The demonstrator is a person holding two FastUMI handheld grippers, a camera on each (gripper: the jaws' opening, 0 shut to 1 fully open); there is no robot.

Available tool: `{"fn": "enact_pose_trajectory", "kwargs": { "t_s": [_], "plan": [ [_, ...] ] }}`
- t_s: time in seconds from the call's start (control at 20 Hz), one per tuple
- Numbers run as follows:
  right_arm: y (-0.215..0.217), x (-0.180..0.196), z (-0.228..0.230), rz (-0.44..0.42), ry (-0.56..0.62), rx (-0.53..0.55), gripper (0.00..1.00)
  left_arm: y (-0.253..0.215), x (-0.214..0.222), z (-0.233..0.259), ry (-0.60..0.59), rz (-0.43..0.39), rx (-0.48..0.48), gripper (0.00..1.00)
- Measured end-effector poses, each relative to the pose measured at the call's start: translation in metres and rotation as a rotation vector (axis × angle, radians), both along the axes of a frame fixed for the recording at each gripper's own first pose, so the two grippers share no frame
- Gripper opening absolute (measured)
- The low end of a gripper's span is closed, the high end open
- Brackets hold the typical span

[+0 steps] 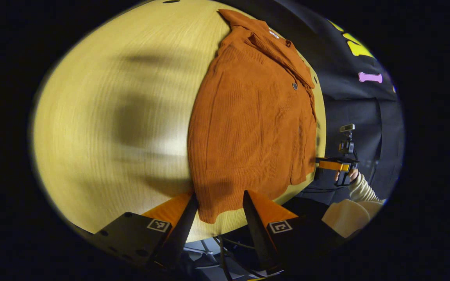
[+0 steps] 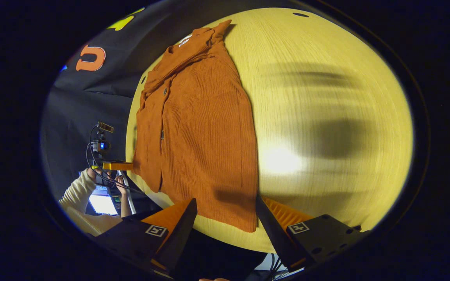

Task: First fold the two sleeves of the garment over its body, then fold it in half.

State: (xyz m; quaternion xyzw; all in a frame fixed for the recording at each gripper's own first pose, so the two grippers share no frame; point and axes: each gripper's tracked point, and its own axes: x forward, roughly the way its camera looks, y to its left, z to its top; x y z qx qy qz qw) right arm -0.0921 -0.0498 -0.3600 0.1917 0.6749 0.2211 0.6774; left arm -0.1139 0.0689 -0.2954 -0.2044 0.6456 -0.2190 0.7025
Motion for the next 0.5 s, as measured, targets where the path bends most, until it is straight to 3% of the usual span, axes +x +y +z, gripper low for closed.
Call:
{"fn": "enact_pose_trajectory", "kwargs": {
  "t_s": [0.05,0.1,0.15,0.2,0.3,0.35,0.4,0.45,0.5],
  "plan": [
    [0.003,-0.001,0.002,0.011,0.003,0.001,0.92,0.0,-0.004,0.002,0.002,-0.008,-0.008,0.72],
    [0.008,0.0,0.001,0.022,0.008,0.002,0.87,-0.002,-0.004,0.004,0.004,-0.007,-0.013,0.72],
    [0.011,0.0,0.0,0.026,0.007,0.0,0.93,-0.003,-0.004,0.005,0.004,-0.005,-0.01,0.71],
    [0.013,-0.003,-0.002,0.032,0.013,-0.003,0.82,-0.003,-0.004,0.004,0.002,-0.002,-0.005,0.7],
    [0.021,-0.004,-0.005,0.044,0.029,-0.003,0.82,-0.006,-0.006,0.004,-0.004,-0.01,0.0,0.68],
    [0.018,-0.003,-0.01,0.052,0.027,-0.031,0.77,-0.004,-0.006,0.004,-0.006,-0.007,0.018,0.66],
    [0.016,0.0,-0.012,0.047,0.022,-0.048,0.65,0.0,-0.005,0.002,-0.009,0.004,0.043,0.65],
    [0.021,0.0,-0.01,0.035,0.021,-0.017,0.39,0.003,-0.006,0.003,-0.014,0.017,0.056,0.52],
    [0.023,-0.002,-0.011,0.034,0.024,-0.013,0.34,0.001,-0.007,0.002,-0.019,0.02,0.061,0.43]
  ]
}}
